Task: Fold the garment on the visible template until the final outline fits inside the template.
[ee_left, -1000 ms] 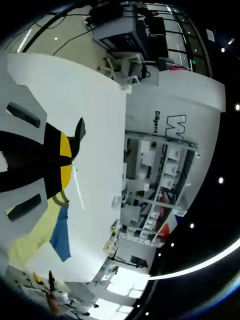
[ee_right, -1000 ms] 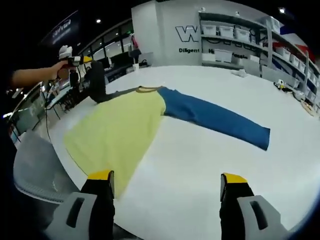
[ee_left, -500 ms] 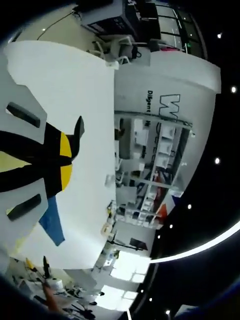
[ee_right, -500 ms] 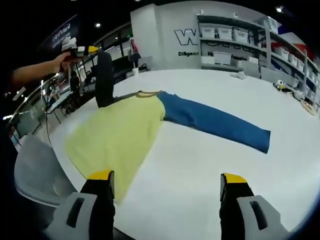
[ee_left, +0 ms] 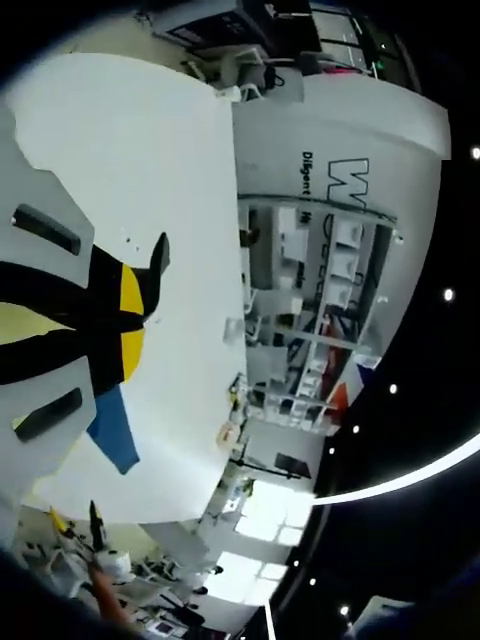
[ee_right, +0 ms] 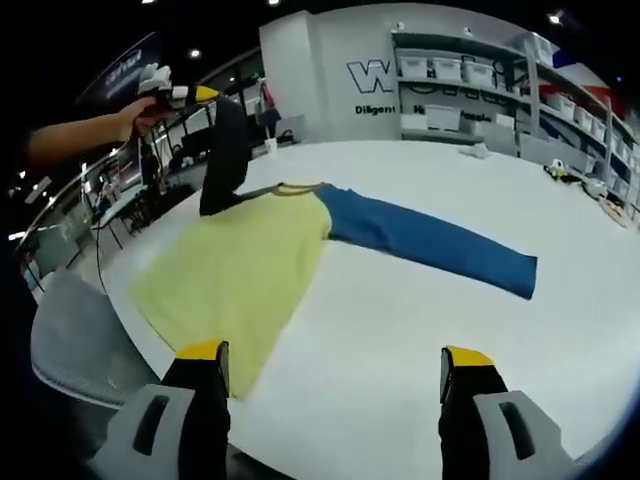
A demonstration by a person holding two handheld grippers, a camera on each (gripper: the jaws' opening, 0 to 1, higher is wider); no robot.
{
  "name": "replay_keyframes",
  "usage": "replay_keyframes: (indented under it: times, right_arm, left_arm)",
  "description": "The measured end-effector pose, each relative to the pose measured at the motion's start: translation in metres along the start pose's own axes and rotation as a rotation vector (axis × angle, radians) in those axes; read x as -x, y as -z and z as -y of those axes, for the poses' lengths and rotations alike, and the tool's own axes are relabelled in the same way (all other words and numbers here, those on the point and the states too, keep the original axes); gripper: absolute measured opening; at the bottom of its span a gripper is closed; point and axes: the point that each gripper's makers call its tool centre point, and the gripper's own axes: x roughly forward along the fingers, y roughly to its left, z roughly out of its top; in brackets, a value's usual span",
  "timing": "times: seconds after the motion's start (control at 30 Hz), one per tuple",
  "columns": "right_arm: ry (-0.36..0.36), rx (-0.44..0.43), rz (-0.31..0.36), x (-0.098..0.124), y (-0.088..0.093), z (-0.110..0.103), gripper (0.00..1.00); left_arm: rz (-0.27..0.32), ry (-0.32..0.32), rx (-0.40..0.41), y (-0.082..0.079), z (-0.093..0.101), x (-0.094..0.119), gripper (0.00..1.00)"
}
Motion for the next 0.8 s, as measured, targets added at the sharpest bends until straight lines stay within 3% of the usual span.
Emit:
replay_keyframes:
  times: [0.4,0.57,0.8]
  right_arm:
    - [-0.005,0.018,0.019,0.011,-0.002,-0.011,0.85]
    - [0.007,0.013,0.019,0.017,0.001,-0.005,0.85]
    - [0.026,-0.001,0.023,0.025,0.002,0.003,0.85]
  left_arm:
    - [-0.083,0.061,-0.022,0.033,0.039,-0.052,0.00]
    - [-0.115,0.070,-0.028,0.045,0.049,-0.068,0.00]
    - [-0.198,0.104,-0.038,0.078,0.064,-0.086,0.00]
